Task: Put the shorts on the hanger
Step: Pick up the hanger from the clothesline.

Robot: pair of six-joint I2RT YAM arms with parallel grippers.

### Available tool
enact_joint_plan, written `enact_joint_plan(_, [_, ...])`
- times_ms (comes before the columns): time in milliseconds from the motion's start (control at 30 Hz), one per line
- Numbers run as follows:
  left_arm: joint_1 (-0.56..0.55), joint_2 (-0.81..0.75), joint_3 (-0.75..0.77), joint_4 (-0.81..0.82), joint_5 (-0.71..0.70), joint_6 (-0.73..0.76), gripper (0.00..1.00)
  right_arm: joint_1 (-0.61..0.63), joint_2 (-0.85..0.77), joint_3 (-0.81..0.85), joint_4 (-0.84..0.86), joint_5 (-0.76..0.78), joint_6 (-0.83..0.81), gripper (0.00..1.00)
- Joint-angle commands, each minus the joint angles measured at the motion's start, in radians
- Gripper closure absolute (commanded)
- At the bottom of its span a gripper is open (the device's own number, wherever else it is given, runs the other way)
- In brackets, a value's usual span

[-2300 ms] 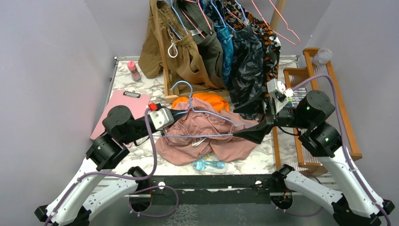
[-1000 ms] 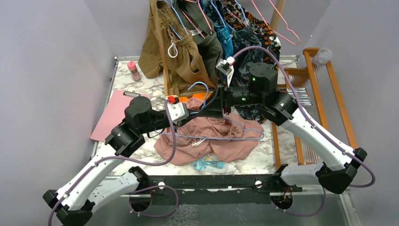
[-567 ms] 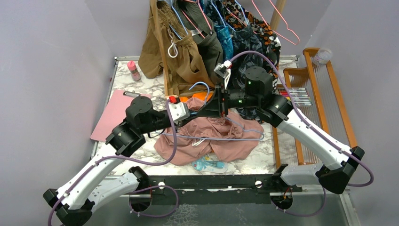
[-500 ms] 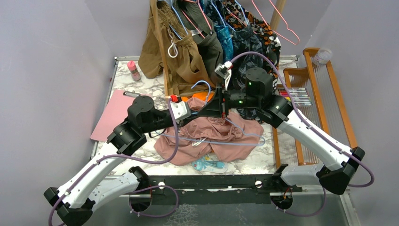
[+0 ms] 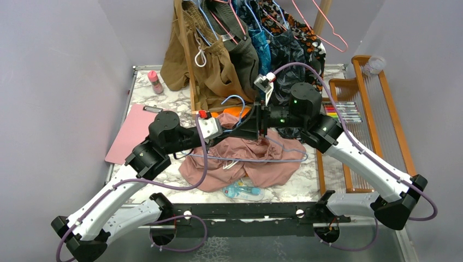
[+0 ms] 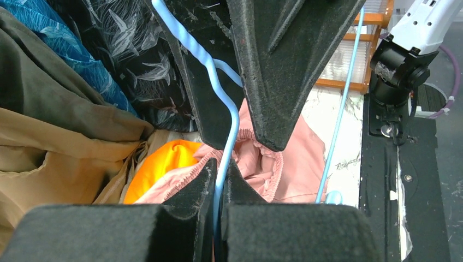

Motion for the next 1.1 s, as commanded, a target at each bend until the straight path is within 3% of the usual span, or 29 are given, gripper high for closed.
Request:
enact_joint_plan(0, [-0.004,-0.005,0.02,0.041,0.013,-0.01,1.0,0.008,-0.043,-0.037,0.073,0.053,0.017,0.49])
enact_joint_plan(167, [-0.004,-0.014,0.014,0.041,0.012,-0.008,1.0,0.008,-0.061,-0.055,0.086,0.071,0.019,0.49])
enact_joint_plan(333, [-0.004,-0.013,0.016,0.041,0.016,-0.008,1.0,0.007,-0.049,-0.064,0.115,0.043,0.034,0.63])
enact_joint_plan(600, [-0.004,-0.008,0.021,0.041,0.021,-0.01,1.0,0.008,-0.042,-0.073,0.136,0.038,0.047,0.67])
enact_joint_plan(667, [-0.005,-0.008,0.02,0.041,0.022,-0.011,1.0,0.007,-0.042,-0.078,0.14,0.037,0.047,0.75])
enact_joint_plan(733, [-0.004,-0.008,0.018,0.043,0.02,-0.013,1.0,0.008,-0.043,-0.082,0.142,0.037,0.046,0.93])
enact_joint_plan(800, [-0.004,-0.009,0.013,0.051,0.007,-0.022,1.0,0.007,-0.051,-0.092,0.146,0.042,0.038,0.99])
enact_joint_plan(833, [-0.004,-0.011,0.005,0.058,-0.008,-0.033,0.94,0.008,-0.058,-0.096,0.144,0.046,0.031,0.99])
enact_joint_plan(867, [-0.004,-0.017,-0.003,0.065,-0.023,-0.043,0.8,0.008,-0.065,-0.102,0.137,0.054,0.016,0.99])
enact_joint_plan(1000, [-0.004,-0.073,-0.073,0.098,-0.169,-0.134,0.04,0.007,-0.148,-0.142,0.079,0.146,-0.056,0.99])
enact_joint_plan(1067, [-0.004,-0.127,-0.12,0.119,-0.277,-0.191,0.01,0.008,-0.214,-0.182,0.036,0.239,-0.101,0.99])
